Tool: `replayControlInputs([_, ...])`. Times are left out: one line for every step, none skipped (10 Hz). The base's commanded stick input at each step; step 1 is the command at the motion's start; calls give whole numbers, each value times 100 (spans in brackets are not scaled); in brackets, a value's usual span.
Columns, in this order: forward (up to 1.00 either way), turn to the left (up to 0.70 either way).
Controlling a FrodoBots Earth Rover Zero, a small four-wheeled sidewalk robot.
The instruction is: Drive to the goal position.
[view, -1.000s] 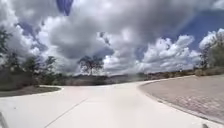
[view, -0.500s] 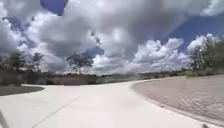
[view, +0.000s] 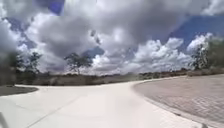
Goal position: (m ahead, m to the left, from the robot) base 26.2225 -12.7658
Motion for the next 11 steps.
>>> replayControlInputs([85,0])
replayControlInputs([85,0])
replayControlInputs([85,0])
replayControlInputs([85,0])
replayControlInputs([85,0])
replayControlInputs([85,0])
replayControlInputs([85,0])
replayControlInputs([85,0])
replayControlInputs([85,0])
replayControlInputs([85,0])
replayControlInputs([85,0])
